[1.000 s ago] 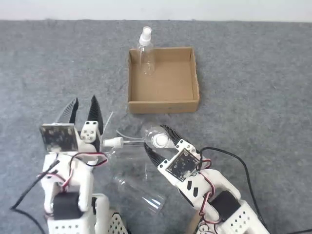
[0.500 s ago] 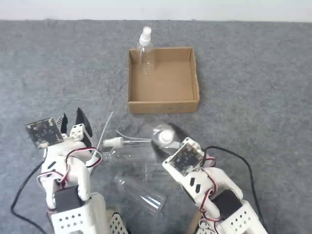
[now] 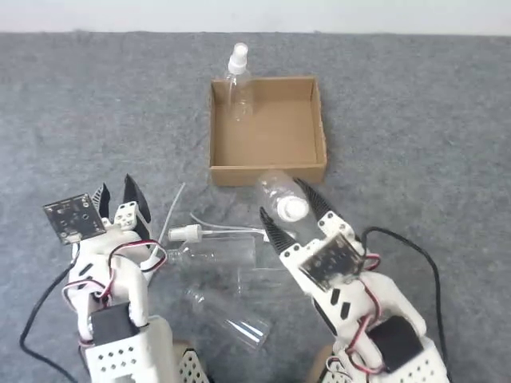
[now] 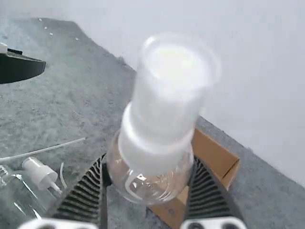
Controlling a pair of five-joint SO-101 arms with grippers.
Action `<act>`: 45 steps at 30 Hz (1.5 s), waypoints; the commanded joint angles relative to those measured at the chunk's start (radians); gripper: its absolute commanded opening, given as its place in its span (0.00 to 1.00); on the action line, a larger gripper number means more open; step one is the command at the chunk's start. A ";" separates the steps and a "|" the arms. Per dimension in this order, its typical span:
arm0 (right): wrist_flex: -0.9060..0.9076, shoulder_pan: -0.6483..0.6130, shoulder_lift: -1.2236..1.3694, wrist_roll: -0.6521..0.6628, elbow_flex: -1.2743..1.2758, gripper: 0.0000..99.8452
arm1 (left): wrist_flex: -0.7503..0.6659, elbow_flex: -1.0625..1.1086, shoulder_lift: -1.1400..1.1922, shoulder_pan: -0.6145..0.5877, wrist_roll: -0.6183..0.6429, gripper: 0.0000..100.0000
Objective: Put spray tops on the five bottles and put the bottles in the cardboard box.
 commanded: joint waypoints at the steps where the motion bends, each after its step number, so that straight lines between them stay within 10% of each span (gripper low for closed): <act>1: -0.051 0.015 0.157 0.025 -0.176 0.01 | -0.035 -0.012 -0.015 -0.003 0.005 0.14; 45: -0.298 0.094 1.698 -0.137 -1.178 0.01 | -0.037 -0.002 -0.015 -0.006 -0.029 0.14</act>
